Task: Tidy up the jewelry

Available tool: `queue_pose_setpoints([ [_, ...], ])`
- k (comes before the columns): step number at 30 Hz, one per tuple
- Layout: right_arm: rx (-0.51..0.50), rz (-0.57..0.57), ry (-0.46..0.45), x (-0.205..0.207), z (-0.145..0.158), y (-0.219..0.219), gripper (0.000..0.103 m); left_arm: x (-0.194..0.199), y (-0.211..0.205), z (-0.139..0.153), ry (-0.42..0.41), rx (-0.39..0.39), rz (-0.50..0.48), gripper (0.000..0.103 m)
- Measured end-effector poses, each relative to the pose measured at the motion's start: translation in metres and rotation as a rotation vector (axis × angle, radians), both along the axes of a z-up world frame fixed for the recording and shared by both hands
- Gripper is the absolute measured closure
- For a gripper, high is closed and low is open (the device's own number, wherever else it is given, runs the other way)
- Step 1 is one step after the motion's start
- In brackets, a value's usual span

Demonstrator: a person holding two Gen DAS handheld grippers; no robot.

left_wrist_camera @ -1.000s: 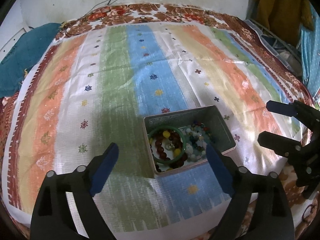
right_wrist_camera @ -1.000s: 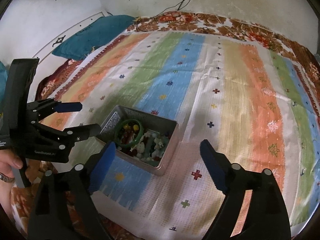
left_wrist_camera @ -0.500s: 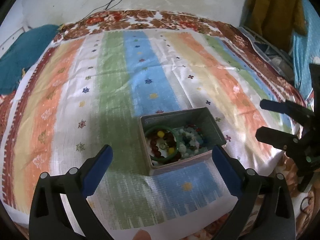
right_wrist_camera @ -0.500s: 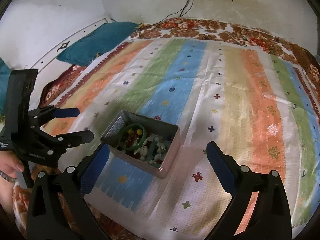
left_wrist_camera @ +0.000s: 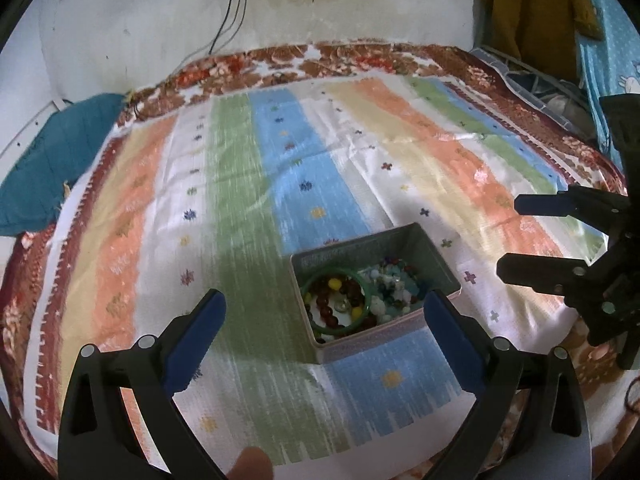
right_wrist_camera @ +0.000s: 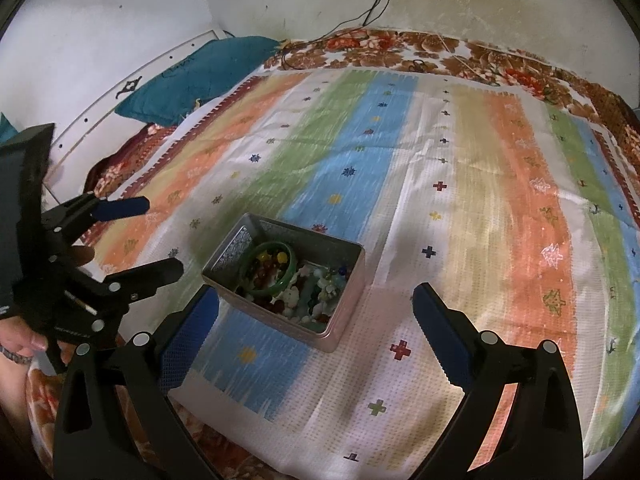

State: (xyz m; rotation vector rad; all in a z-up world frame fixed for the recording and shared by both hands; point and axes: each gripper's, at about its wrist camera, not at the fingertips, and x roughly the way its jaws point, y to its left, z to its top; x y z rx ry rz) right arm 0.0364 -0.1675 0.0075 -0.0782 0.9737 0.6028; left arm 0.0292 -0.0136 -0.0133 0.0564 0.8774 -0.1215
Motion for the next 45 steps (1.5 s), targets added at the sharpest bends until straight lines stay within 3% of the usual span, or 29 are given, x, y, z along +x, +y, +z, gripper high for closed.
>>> queue_pose_setpoints([
  [14,-0.014,-0.013,0.027,0.004,-0.006,-0.001,0.005,-0.005,0.005,0.006,-0.027,-0.064,-0.001,0.006],
  [45,-0.031,0.010,0.053,0.004,-0.010,0.005,0.005,-0.002,0.003,-0.002,0.010,-0.053,-0.016,0.006],
])
